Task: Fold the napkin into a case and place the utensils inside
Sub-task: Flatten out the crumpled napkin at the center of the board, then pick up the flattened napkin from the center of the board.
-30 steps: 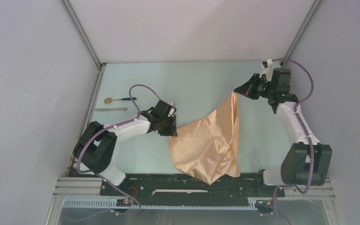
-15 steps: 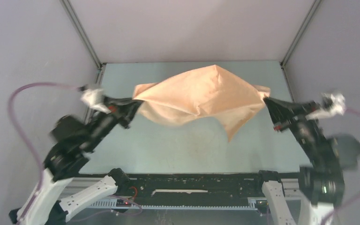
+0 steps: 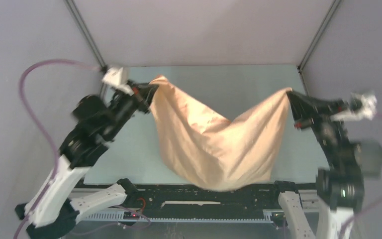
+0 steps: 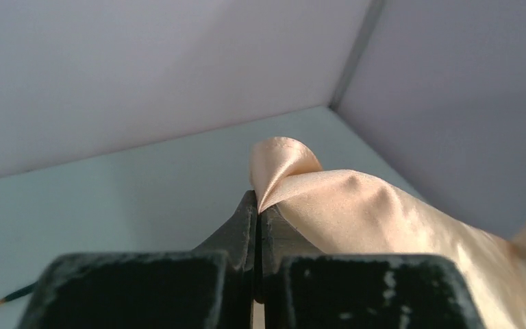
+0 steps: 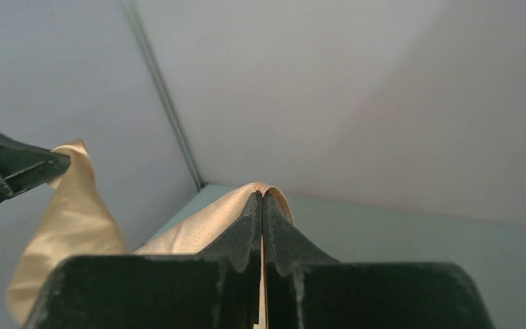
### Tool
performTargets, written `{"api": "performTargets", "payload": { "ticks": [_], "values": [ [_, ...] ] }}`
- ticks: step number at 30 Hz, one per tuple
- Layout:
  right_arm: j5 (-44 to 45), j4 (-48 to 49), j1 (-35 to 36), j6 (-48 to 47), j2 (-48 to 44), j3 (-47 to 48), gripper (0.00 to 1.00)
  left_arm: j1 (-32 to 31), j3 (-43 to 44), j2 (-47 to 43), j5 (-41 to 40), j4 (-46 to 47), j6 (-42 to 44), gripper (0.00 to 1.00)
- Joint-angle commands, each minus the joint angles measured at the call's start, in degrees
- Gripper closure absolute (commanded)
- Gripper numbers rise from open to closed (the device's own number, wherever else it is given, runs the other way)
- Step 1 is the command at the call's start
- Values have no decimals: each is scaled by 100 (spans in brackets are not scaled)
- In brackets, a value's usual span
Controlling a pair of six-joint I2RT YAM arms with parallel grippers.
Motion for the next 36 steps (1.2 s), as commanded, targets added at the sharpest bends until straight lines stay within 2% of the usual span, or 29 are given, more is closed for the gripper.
{"api": "performTargets", "payload": {
  "ticks": [1, 3, 4, 5, 6, 7, 8, 9, 10, 12, 14, 18, 21, 24, 27, 30, 32, 36],
  "values": [
    [851, 199, -56, -208, 2273, -167, 100, 639, 713, 1994, -1065, -222, -413, 100],
    [1019, -25, -138, -314, 3469, 268, 100, 1254, 1198, 3019, -772, -359, -831, 100],
    [1012, -77, -175, -316, 4093, 459, 95, 1463, 1464, 3602, -792, -481, -892, 100],
    [928, -23, -214, -310, 4702, 545, 83, 1571, 1824, 4193, -928, -601, -867, 100],
    [884, -101, -235, -315, 5299, 737, 61, 1652, 2266, 4740, -1028, -662, -756, 100],
    [930, -634, -233, -410, 5954, 1183, 54, 1724, 2474, 5294, -1108, -727, -663, 94],
    [1059, -1181, -205, -533, 6559, 1653, 49, 1814, 3036, 5790, -1151, -933, -647, 84],
    [1271, -1632, -166, -625, 7132, 2062, 40, 1931, 3544, 6302, -1036, -1292, -709, 69],
    [1568, -2446, -128, -724, 7617, 2646, 35, 2031, 3961, 6689, -887, -1639, -759, 38],
    [2409, -3042, 42, -890, 8052, 2936, 26, 2085, 4419, 7113, -895, -2240, -735, 26],
    [2837, -3194, 170, -807, 7888, 2683, 20, 2087, 4036, 6914, -889, -2233, -736, 19],
    [2581, -2694, 270, -176, 6968, 1270, 17, 2074, 1595, 5459, -196, -1172, -1034, 7],
    [2393, -2151, 488, 194, 6260, 113, 17, 2082, -17, 4549, 634, -438, -1325, 4],
    [2307, -1704, 858, 310, 6038, -649, 17, 2082, -769, 4508, 682, -270, -1397, 3],
    [2552, -1886, 943, 1083, 6173, -951, 18, 2272, -922, 4800, 899, -290, -1813, 3],
    [2697, -1744, 1178, 1603, 6100, -1387, 20, 2846, -1138, 4896, 1518, 12, -2459, 14],
    [3032, -1766, 1423, 1918, 5993, -1560, 22, 3089, -1196, 4966, 1265, -5, -2792, 24],
    [3929, -2452, 1690, 2765, 5949, -1643, 23, 3080, -1174, 5122, 538, -484, -3249, 22]
  ]
}}
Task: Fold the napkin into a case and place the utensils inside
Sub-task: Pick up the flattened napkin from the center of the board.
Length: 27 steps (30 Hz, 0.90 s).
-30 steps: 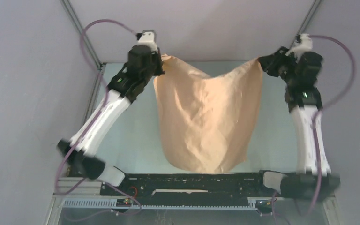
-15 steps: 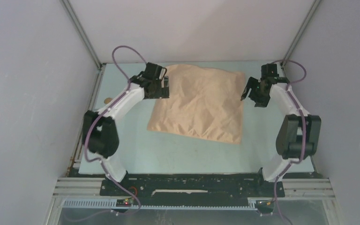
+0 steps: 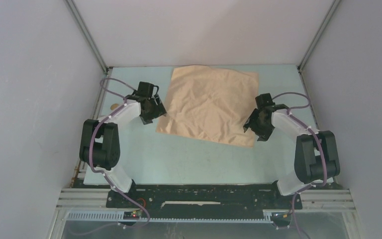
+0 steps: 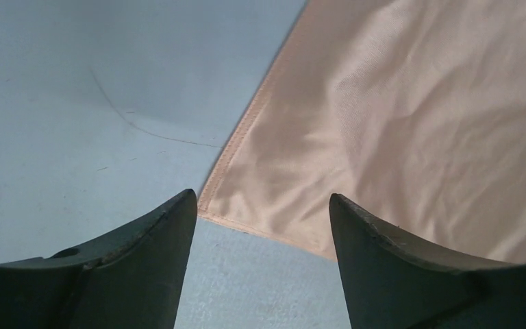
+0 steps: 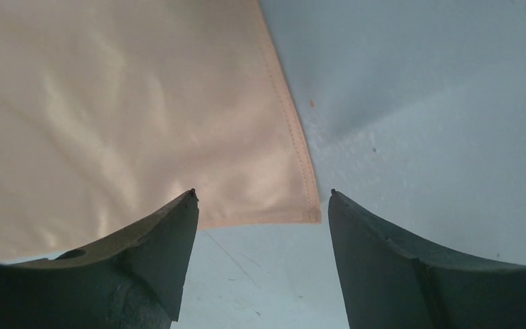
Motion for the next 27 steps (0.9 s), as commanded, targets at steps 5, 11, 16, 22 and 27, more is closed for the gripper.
{"api": "performTargets", "payload": {
  "ticks": [5, 11, 16, 22, 27],
  "values": [
    [1289, -709, 569, 1707, -190, -119, 26, -39, -454, 28, -788, -80, -1423, 28],
    [1530, -755, 716, 2092, -238, -323, 28, -50, -350, 473, -670, -243, -1566, 37],
    [1337, -643, 770, 2324, -181, -441, 30, -35, -525, 316, -948, -301, -1690, 34],
    [1308, -483, 820, 2630, 36, -580, 33, -28, -582, 204, -900, -426, -1847, 27],
    [1487, -466, 885, 2992, -123, -682, 40, -25, -741, 59, -929, -367, -1892, 24]
  ]
}}
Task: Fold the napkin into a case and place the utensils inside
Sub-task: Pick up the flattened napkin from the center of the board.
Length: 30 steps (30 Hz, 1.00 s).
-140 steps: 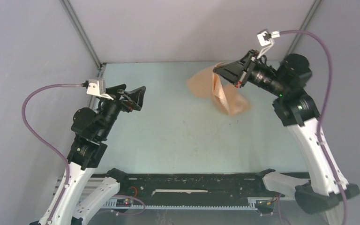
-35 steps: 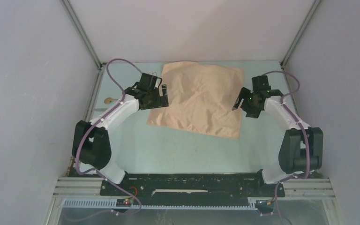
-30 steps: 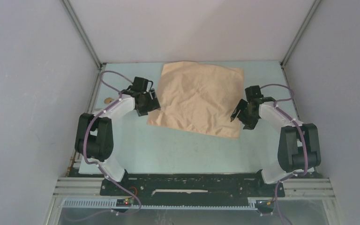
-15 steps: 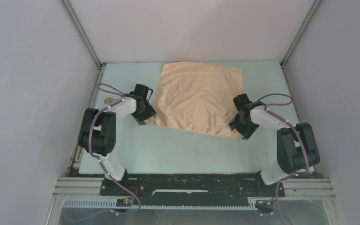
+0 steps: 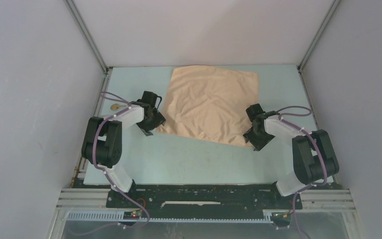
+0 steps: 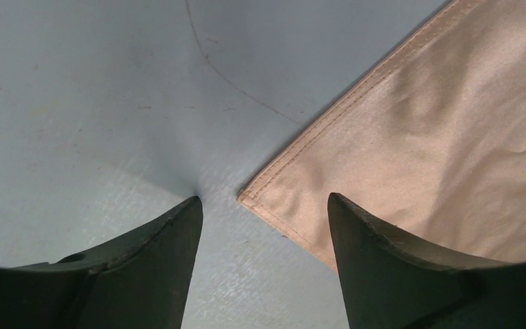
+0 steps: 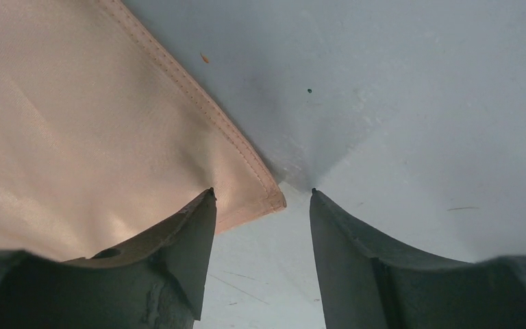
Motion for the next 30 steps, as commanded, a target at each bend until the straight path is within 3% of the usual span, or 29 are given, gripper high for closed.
{"api": "performTargets", "payload": {
  "ticks": [1, 5, 8, 14, 21, 22, 23, 24, 30],
  "values": [
    [272, 140, 76, 580, -116, -140, 42, -4, -204, -185, -186, -147, -200, 25],
    [291, 185, 75, 678, -67, -175, 47, 10, -201, -56, -121, -155, -244, 28],
    [339, 342, 74, 648, -108, -278, 55, 1, -200, -22, -102, -124, -235, 36],
    [414, 466, 74, 476, -188, -315, 76, -8, -422, -82, -148, 189, -109, 51],
    [656, 700, 2, -157, -545, -312, 97, -21, -230, -56, -77, 550, 329, 78],
    [654, 678, -12, -206, -604, -308, 100, -32, -248, -118, -67, 584, 350, 87],
    [622, 627, -22, -246, -661, -314, 100, -53, -283, -197, -55, 590, 330, 96],
    [579, 533, -27, -275, -723, -310, 100, -85, -347, -292, 1, 603, 308, 99],
    [567, -600, 41, -433, -1643, -352, 100, -602, -1262, -1621, 236, 348, -185, 100]
  ]
}}
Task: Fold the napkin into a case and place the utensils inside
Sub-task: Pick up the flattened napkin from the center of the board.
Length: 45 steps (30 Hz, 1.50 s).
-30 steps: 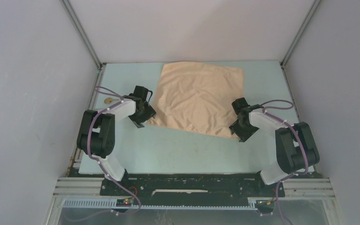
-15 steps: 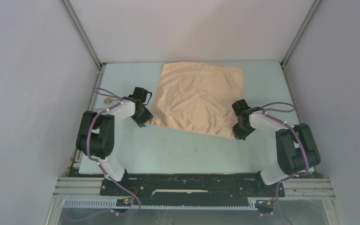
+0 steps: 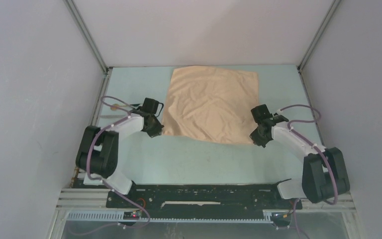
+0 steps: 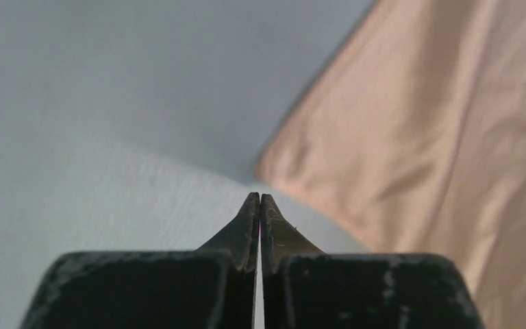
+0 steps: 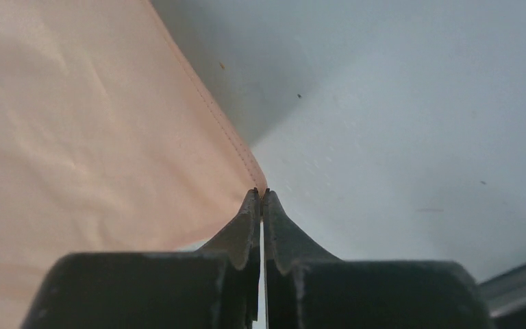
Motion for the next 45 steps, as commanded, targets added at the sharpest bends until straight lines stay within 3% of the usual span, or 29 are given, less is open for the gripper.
{"api": "performTargets", "payload": {
  "ticks": [1, 7, 12, 13, 14, 16, 17, 29, 32, 38, 42, 45],
  "values": [
    [192, -963, 58, -237, -973, -110, 100, -569, -832, -1500, 40, -233, -429, 100],
    [-460, -967, -111, -183, -1738, -830, 100, -880, -2167, -2691, 46, -532, -891, 100],
    [-477, -1053, -238, -219, -1800, -1040, 100, -879, -2372, -3107, 23, -473, -731, 100],
    [-512, -1021, -251, -252, -1788, -1049, 100, -881, -2286, -3058, 51, -373, -549, 97],
    [-542, -1040, -260, -264, -1772, -1054, 100, -875, -2152, -2911, 92, -284, -387, 82],
    [-594, -1098, -212, -190, -1836, -1086, 100, -888, -1622, -2453, 15, -557, 52, 42],
    [-656, -1022, -180, -196, -1899, -1135, 100, -941, -1338, -2210, -156, -716, 205, 35],
    [-473, -810, -242, -293, -2231, -1187, 100, -1213, -587, -705, -830, -644, -329, 29],
    [-439, -814, -278, -393, -2259, -1187, 100, -1181, -521, -424, -1016, -652, -419, 32],
    [-394, -836, -316, -415, -2401, -1191, 100, -1178, -600, -74, -907, -379, -440, 53],
    [-394, -804, -315, -467, -2380, -1187, 100, -1109, -858, -122, -801, 80, -218, 74],
    [-400, -821, -315, -550, -2306, -1187, 100, -1143, -892, -520, -975, 27, -15, 98]
  ]
}}
